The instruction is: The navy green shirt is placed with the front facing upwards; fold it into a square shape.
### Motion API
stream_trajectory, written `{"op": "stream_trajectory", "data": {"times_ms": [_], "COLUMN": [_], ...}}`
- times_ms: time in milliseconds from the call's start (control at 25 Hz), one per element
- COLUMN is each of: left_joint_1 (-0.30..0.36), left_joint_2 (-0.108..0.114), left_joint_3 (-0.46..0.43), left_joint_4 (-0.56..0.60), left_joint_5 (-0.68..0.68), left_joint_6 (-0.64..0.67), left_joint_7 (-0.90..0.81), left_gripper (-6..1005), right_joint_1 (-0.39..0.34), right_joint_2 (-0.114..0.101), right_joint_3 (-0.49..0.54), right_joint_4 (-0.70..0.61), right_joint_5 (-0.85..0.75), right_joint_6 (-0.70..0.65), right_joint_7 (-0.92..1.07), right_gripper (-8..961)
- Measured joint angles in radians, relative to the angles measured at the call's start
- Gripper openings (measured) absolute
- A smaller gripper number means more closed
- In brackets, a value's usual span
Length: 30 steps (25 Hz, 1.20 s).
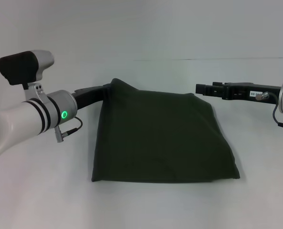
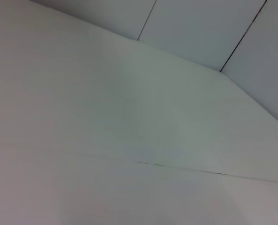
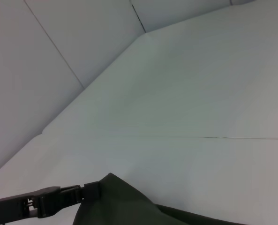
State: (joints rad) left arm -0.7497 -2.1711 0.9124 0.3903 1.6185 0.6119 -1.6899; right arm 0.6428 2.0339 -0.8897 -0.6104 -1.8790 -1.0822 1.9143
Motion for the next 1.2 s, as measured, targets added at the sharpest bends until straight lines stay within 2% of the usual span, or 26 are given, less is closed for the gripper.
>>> {"op": "stream_trajectory", "data": {"times_ms": [280, 480, 600, 760, 1000, 1080, 1120, 1160, 1200], "left_joint_1": [0.016, 0.057, 0.099, 0.191, 0.296, 0.324, 0.324, 0.342, 0.344], "left_joint_2": [0.002, 0.003, 0.005, 0.006, 0.007, 0.006, 0.006, 0.005, 0.005], "left_joint_3": [-0.019, -0.02, -0.041, -0.097, -0.143, -0.177, -0.177, -0.212, -0.217], "left_joint_4": [0.014, 0.071, 0.134, 0.261, 0.383, 0.399, 0.399, 0.4, 0.4], "left_joint_5": [-0.015, -0.025, -0.027, -0.024, -0.018, -0.019, -0.019, -0.019, -0.018], "left_joint_6": [0.023, 0.043, 0.1, 0.318, 0.597, 0.685, 0.685, 0.756, 0.768], "left_joint_7": [0.001, -0.003, -0.005, -0.004, 0.009, 0.023, 0.023, 0.032, 0.034], "left_gripper": [28, 196, 272, 357, 499, 572, 609, 646, 683], "right_joint_1": [0.0, -0.004, -0.008, -0.011, -0.032, -0.042, -0.049, -0.055, -0.061], "right_joint_2": [0.0, 0.0, -0.003, -0.017, -0.029, -0.03, -0.026, -0.021, -0.015], "right_joint_3": [-0.001, 0.003, 0.008, 0.046, 0.147, 0.153, 0.155, 0.157, 0.16], "right_joint_4": [0.0, 0.0, -0.004, -0.011, -0.013, -0.013, -0.013, -0.013, -0.013], "right_joint_5": [0.0, 0.0, 0.001, 0.007, 0.008, 0.009, 0.009, 0.009, 0.009], "right_joint_6": [-0.007, -0.009, -0.019, -0.108, -0.306, -0.356, -0.386, -0.405, -0.418], "right_joint_7": [0.0, 0.0, 0.0, -0.021, -0.156, -0.205, -0.238, -0.265, -0.287], "right_gripper": [785, 787, 788, 789, 791, 792, 818, 843, 869]}}
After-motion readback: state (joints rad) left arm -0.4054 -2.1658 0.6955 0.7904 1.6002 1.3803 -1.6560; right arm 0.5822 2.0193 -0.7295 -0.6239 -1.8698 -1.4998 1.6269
